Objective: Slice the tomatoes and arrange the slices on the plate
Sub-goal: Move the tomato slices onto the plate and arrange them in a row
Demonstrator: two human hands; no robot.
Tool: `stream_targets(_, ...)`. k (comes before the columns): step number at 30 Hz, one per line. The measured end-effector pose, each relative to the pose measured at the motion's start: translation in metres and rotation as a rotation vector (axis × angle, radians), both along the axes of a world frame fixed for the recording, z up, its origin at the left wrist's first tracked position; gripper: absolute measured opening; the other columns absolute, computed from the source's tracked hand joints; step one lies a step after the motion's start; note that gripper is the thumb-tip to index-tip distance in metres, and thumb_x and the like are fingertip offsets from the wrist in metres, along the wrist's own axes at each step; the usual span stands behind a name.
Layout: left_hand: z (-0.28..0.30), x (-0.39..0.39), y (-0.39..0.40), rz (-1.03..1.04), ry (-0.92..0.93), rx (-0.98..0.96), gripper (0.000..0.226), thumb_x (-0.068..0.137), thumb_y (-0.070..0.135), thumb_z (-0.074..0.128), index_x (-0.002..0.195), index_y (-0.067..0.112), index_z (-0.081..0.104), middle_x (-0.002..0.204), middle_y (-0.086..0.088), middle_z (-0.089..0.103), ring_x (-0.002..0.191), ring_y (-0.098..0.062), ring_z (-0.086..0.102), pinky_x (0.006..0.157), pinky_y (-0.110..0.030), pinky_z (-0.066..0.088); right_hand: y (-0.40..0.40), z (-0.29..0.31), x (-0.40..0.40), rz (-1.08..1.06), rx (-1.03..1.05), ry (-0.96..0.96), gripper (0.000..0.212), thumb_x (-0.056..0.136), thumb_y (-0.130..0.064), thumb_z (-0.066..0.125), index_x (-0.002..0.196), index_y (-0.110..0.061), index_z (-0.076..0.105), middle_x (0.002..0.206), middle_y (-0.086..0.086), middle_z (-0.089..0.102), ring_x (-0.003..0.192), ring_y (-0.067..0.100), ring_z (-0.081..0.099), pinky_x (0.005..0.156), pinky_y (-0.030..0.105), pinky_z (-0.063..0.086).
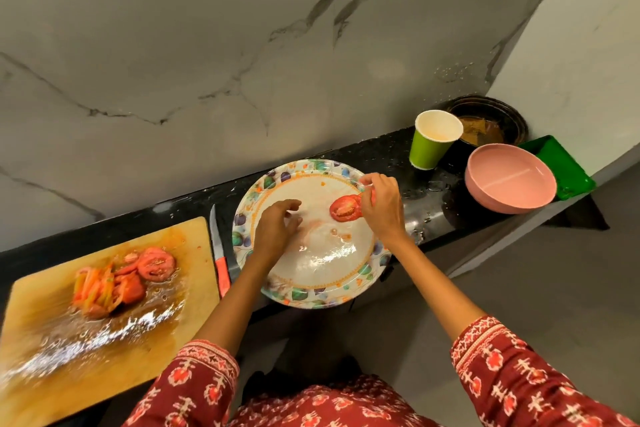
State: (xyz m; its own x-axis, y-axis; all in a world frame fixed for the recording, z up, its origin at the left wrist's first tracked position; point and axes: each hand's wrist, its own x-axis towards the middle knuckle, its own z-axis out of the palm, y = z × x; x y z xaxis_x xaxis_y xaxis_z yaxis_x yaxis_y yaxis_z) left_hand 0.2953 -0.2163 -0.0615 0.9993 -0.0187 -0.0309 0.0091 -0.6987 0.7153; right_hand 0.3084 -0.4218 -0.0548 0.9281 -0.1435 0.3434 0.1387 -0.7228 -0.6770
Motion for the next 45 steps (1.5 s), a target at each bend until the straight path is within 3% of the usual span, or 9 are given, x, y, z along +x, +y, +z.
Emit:
stream_targets(4, 0.006, -0.027, 0.053, 0.082, -0.069, -0.022, 0.030, 0.085, 0.006, 0.063, 0.115, 0.009, 0.063, 0.111, -0.007, 0.065, 0.088, -0.016, 0.060, 0.083, -0.028, 0.050, 0.067, -0.003, -0.015, 0.153, 0.029, 0.021, 0.025, 0.082, -0.006, 0.043, 0.096, -0.003, 0.063, 0.094, 0.013, 0.065, 0.091, 0.026, 0.056, 0.078, 0.029, 0.041)
stream_targets(7, 0.010, -0.048, 0.100, 0.137, -0.108, -0.025, 0.030, 0.083, 0.002, 0.061, 0.112, 0.009, 0.064, 0.106, -0.001, 0.065, 0.084, -0.010, 0.060, 0.078, -0.015, 0.047, 0.123, -0.003, -0.025, 0.292, 0.002, 0.032, 0.019, 0.084, -0.004, 0.049, 0.099, -0.005, 0.062, 0.094, 0.011, 0.064, 0.089, 0.024, 0.055, 0.074, 0.027, 0.043)
stream_targets(17, 0.015, -0.117, 0.258, 0.363, -0.123, -0.010, 0.028, 0.085, 0.007, 0.062, 0.112, 0.015, 0.063, 0.111, -0.003, 0.062, 0.104, -0.017, 0.055, 0.087, -0.032, 0.050, 0.283, 0.006, -0.057, 0.624, -0.138, 0.249, 0.027, 0.090, -0.015, 0.055, 0.117, -0.010, 0.055, 0.109, 0.007, 0.062, 0.105, 0.021, 0.053, 0.080, 0.029, 0.042)
stream_targets(22, 0.030, -0.122, 0.286, 0.378, -0.208, -0.131, 0.025, 0.087, 0.008, 0.060, 0.112, 0.012, 0.064, 0.103, 0.004, 0.062, 0.096, -0.009, 0.057, 0.080, -0.021, 0.048, 0.331, 0.004, -0.063, 0.580, -0.412, 0.314, 0.045, 0.086, -0.031, 0.064, 0.124, -0.013, 0.048, 0.125, 0.007, 0.052, 0.117, 0.023, 0.044, 0.088, 0.030, 0.042)
stream_targets(27, 0.030, -0.122, 0.313, 0.387, -0.264, -0.220, 0.025, 0.085, 0.004, 0.061, 0.108, 0.012, 0.065, 0.096, 0.005, 0.064, 0.088, -0.007, 0.059, 0.076, -0.018, 0.050, 0.338, 0.007, -0.066, 0.488, -0.442, 0.263, 0.026, 0.086, -0.026, 0.065, 0.107, -0.012, 0.056, 0.113, 0.007, 0.056, 0.110, 0.023, 0.047, 0.078, 0.026, 0.037)
stream_targets(31, 0.029, -0.120, 0.322, 0.360, -0.216, -0.247, 0.025, 0.085, 0.003, 0.061, 0.108, 0.011, 0.066, 0.098, 0.001, 0.066, 0.089, -0.008, 0.060, 0.075, -0.018, 0.051, 0.334, 0.017, -0.061, 0.494, -0.316, 0.299, 0.016, 0.085, -0.023, 0.067, 0.095, -0.011, 0.066, 0.101, 0.007, 0.063, 0.098, 0.019, 0.055, 0.071, 0.025, 0.036)
stream_targets(38, 0.043, -0.112, 0.320, 0.148, -0.147, -0.303, 0.027, 0.080, 0.012, 0.070, 0.107, 0.012, 0.067, 0.095, 0.001, 0.067, 0.092, -0.011, 0.062, 0.080, -0.021, 0.051, 0.352, 0.058, -0.061, 0.712, -0.048, 0.359, 0.019, 0.082, -0.022, 0.071, 0.096, -0.008, 0.070, 0.096, 0.008, 0.068, 0.084, 0.009, 0.055, 0.064, 0.012, 0.039)
stream_targets(43, 0.045, -0.120, 0.328, 0.255, -0.231, -0.289, 0.016, 0.082, 0.010, 0.067, 0.097, 0.014, 0.070, 0.091, -0.001, 0.068, 0.090, -0.015, 0.063, 0.079, -0.033, 0.054, 0.373, 0.063, -0.068, 0.711, 0.030, 0.302, 0.018, 0.085, -0.019, 0.067, 0.100, -0.009, 0.069, 0.098, 0.008, 0.068, 0.084, 0.008, 0.057, 0.069, 0.012, 0.044)
stream_targets(45, 0.045, -0.126, 0.336, 0.342, -0.277, -0.285, 0.015, 0.083, 0.009, 0.067, 0.097, 0.012, 0.070, 0.092, -0.002, 0.068, 0.089, -0.016, 0.063, 0.078, -0.034, 0.055, 0.377, 0.060, -0.068, 0.643, 0.001, 0.278, 0.020, 0.087, -0.023, 0.065, 0.102, -0.010, 0.066, 0.098, 0.006, 0.067, 0.087, 0.011, 0.059, 0.073, 0.020, 0.048)
